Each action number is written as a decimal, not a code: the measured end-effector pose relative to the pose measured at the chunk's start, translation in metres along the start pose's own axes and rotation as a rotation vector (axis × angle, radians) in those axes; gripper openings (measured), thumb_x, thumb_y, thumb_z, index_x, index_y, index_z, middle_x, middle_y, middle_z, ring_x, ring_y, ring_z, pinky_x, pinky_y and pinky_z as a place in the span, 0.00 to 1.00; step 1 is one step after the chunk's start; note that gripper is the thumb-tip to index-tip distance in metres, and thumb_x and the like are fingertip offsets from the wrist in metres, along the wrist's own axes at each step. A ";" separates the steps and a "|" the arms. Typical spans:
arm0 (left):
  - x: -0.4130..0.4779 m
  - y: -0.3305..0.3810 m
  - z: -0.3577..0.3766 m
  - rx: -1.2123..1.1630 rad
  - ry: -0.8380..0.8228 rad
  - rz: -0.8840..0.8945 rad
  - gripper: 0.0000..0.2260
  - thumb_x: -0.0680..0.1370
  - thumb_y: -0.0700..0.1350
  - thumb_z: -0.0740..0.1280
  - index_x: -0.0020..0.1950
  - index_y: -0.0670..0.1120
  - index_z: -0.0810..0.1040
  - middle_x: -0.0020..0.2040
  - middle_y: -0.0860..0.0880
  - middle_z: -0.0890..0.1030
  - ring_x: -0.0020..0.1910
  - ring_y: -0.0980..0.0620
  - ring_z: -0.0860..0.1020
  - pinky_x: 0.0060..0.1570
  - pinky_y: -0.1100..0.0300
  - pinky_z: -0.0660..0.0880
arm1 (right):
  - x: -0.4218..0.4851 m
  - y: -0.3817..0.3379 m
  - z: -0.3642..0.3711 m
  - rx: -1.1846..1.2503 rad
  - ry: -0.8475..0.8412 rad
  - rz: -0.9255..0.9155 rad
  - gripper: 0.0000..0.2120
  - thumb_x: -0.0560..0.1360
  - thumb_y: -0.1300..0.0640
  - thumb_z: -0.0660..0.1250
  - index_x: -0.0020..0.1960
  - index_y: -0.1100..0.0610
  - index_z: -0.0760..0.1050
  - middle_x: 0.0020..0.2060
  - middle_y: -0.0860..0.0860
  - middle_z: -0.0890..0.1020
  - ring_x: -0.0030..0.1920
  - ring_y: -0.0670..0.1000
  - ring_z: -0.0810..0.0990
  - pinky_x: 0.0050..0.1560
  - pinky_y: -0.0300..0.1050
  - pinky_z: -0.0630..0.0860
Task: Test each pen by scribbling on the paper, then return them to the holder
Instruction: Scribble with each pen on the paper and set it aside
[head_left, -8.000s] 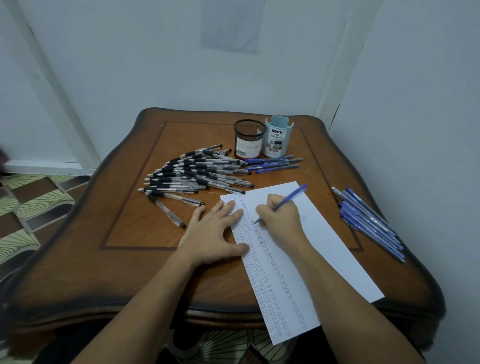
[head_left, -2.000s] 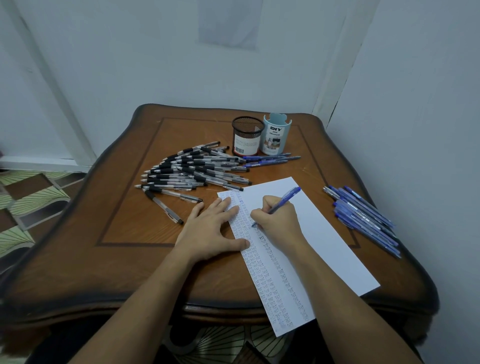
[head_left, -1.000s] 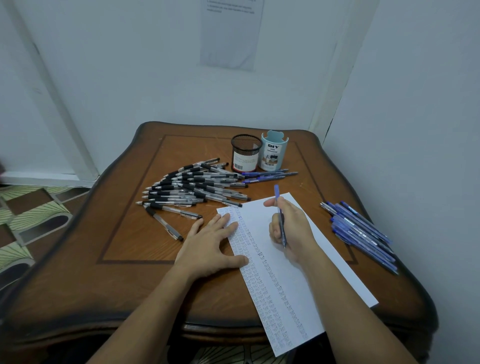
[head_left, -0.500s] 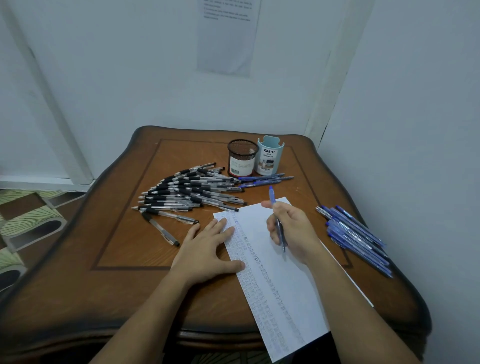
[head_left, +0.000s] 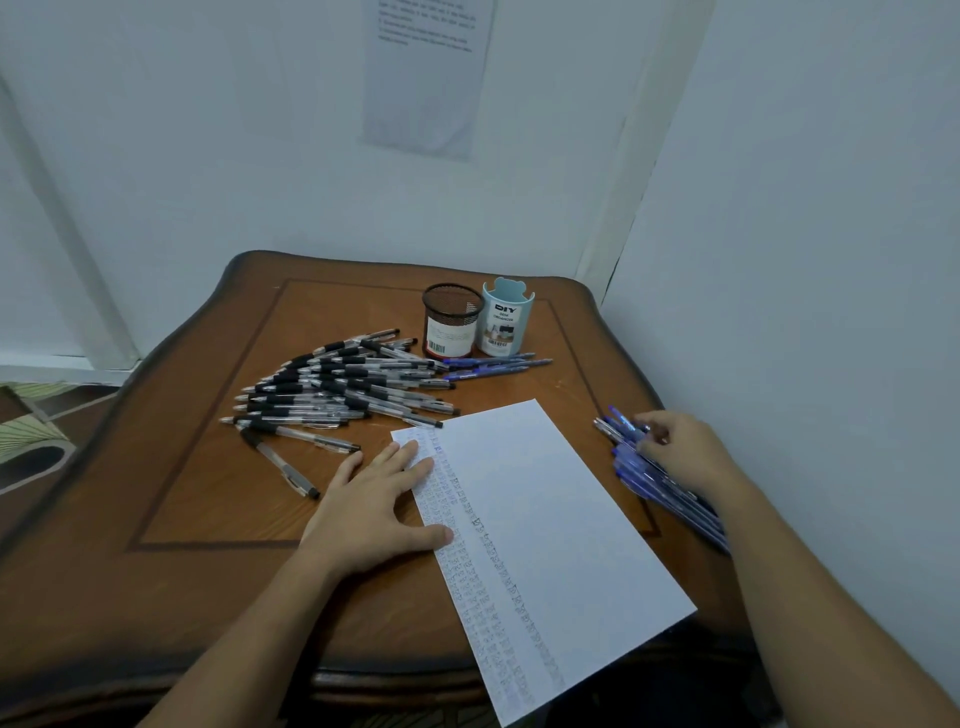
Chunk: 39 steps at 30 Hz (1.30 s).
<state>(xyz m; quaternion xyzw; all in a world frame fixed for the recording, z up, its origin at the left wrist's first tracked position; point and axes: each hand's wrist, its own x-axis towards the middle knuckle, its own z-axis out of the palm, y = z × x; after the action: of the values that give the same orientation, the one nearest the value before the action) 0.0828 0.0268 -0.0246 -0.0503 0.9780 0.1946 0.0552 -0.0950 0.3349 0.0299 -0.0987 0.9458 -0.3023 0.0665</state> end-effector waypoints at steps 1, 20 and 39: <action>0.000 0.000 0.000 -0.002 0.002 0.000 0.51 0.59 0.80 0.49 0.79 0.59 0.53 0.80 0.58 0.46 0.78 0.60 0.43 0.75 0.52 0.37 | -0.001 0.001 0.001 0.008 -0.015 0.008 0.19 0.80 0.62 0.67 0.71 0.58 0.74 0.63 0.56 0.79 0.57 0.53 0.77 0.55 0.45 0.72; 0.000 0.000 -0.001 -0.021 -0.001 -0.002 0.42 0.71 0.73 0.62 0.79 0.58 0.53 0.80 0.58 0.45 0.78 0.61 0.42 0.74 0.52 0.34 | 0.078 -0.109 0.113 -0.015 -0.079 -0.289 0.21 0.80 0.64 0.62 0.67 0.45 0.77 0.71 0.49 0.74 0.73 0.55 0.67 0.74 0.53 0.62; 0.000 -0.002 0.000 -0.068 0.027 0.003 0.45 0.67 0.76 0.61 0.79 0.57 0.57 0.80 0.57 0.48 0.78 0.60 0.45 0.75 0.52 0.36 | 0.035 -0.124 0.069 0.388 -0.006 -0.248 0.19 0.83 0.42 0.56 0.45 0.57 0.71 0.37 0.48 0.74 0.40 0.46 0.70 0.41 0.43 0.67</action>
<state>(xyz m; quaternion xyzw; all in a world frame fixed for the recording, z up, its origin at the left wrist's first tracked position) 0.0835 0.0247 -0.0251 -0.0532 0.9716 0.2272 0.0401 -0.0980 0.1901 0.0444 -0.2004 0.8503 -0.4841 0.0494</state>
